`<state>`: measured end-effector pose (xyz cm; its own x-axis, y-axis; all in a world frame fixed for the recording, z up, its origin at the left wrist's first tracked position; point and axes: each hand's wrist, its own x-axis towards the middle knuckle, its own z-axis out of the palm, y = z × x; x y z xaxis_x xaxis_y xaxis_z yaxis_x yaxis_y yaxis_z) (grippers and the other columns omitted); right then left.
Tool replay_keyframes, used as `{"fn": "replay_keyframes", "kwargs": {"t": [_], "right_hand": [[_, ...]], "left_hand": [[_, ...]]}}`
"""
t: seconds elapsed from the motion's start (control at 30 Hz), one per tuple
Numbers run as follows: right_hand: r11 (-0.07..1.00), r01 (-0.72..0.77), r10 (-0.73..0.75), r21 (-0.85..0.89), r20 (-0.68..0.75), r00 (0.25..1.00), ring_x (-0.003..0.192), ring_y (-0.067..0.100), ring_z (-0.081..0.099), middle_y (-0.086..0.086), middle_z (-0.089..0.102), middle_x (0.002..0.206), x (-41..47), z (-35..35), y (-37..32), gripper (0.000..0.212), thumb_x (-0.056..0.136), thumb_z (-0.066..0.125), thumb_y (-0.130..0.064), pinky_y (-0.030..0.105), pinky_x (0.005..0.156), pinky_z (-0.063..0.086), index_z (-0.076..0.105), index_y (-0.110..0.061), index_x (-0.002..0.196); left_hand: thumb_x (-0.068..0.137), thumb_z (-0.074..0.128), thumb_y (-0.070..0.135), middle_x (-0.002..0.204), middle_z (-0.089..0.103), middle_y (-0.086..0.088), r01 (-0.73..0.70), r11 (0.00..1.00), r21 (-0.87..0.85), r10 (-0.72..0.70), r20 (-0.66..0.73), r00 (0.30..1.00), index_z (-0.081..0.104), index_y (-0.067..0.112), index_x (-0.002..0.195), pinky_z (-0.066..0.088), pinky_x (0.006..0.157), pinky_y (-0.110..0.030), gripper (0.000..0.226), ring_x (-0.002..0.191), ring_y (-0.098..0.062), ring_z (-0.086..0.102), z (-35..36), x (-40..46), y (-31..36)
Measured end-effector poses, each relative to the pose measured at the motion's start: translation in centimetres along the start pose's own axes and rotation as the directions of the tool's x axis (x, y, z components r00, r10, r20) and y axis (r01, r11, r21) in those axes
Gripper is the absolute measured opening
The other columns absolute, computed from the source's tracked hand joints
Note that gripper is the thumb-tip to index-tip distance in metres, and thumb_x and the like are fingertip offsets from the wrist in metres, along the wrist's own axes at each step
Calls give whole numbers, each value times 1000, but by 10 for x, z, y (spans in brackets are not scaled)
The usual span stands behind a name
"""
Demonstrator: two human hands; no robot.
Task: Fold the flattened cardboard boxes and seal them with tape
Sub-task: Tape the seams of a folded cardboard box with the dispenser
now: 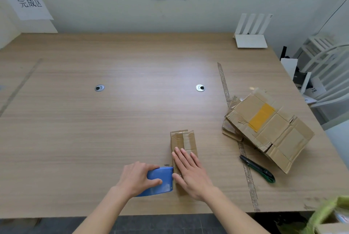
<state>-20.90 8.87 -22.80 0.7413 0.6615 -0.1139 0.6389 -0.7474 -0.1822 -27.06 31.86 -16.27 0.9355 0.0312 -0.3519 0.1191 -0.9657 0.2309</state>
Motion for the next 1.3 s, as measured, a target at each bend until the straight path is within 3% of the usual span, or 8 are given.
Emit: {"fn": "replay_keyframes", "kwargs": {"t": [0.17, 0.27, 0.4, 0.57, 0.7, 0.83, 1.07, 1.3], "right_hand": [[999, 5, -5, 32, -7, 1000, 154, 14, 20, -3, 18, 169, -2, 0, -1, 73, 99, 41, -56, 37, 119, 12, 25, -20, 160], [996, -28, 30, 85, -28, 999, 154, 11, 17, -7, 17, 168, -2, -3, -5, 73, 96, 44, -54, 38, 120, 11, 26, -24, 160], [968, -172, 180, 183, -25, 983, 154, 8, 15, -13, 18, 167, 2, -2, -24, 80, 83, 53, -46, 40, 124, 5, 28, -30, 157], [964, -212, 228, 163, -85, 970, 151, 15, 28, -8, 30, 162, 5, 4, -38, 89, 72, 72, -35, 45, 122, 15, 35, -26, 153], [957, -116, 133, 268, -47, 990, 155, 3, -3, -14, 7, 167, 4, -3, -24, 105, 78, 67, -63, 38, 125, -6, 12, -28, 161], [860, 3, -56, 511, 88, 995, 152, -5, -7, -20, 9, 166, -1, -33, 11, 95, 86, 68, -60, 28, 126, -1, 17, -32, 161], [968, 136, -135, 209, -22, 991, 153, -2, -2, -21, 13, 166, -16, -16, 31, 71, 96, 55, -57, 22, 124, -3, 29, -34, 158], [971, 172, -162, 167, -72, 984, 156, 9, -1, -12, 10, 169, -18, -2, 32, 72, 100, 48, -55, 34, 127, 5, 22, -27, 161]], "left_hand": [[81, 45, 60, 82, 63, 3, 108, 974, 197, -106, -19, 994, 65, 33, 104, 52, 73, -33, 41, 86, -20, 64, 20, -5, -18], [82, 51, 65, 93, 71, 10, 136, 989, 62, -124, -158, 980, 61, 49, 122, 45, 65, -30, 45, 87, -14, 66, 38, -15, -36], [72, 61, 64, 68, 68, 18, 67, 992, 104, -31, -317, 948, 73, 45, 101, 32, 41, -21, 36, 53, -11, 63, 44, -18, -41], [67, 82, 53, 71, 68, 17, 64, 997, 44, -39, -417, 908, 69, 40, 108, 33, 46, -23, 44, 52, -14, 62, 56, -14, -39], [77, 60, 58, 66, 65, 12, 60, 997, 57, -28, -446, 894, 69, 36, 113, 41, 48, -26, 43, 50, -20, 58, 76, -12, -39], [79, 45, 60, 66, 63, 9, 66, 998, 16, -49, -490, 870, 70, 31, 115, 44, 50, -29, 53, 52, -22, 59, 84, -9, -39], [51, 92, 54, 69, 63, 9, 21, 999, 50, 5, -481, 876, 58, 34, 119, 45, 58, -32, 78, 58, -19, 61, 90, -9, -40], [78, 57, 67, 117, 63, 0, -133, 990, 46, 135, -583, 801, 59, 27, 134, 51, 86, -38, 68, 102, -18, 63, 80, 3, 7]]}}
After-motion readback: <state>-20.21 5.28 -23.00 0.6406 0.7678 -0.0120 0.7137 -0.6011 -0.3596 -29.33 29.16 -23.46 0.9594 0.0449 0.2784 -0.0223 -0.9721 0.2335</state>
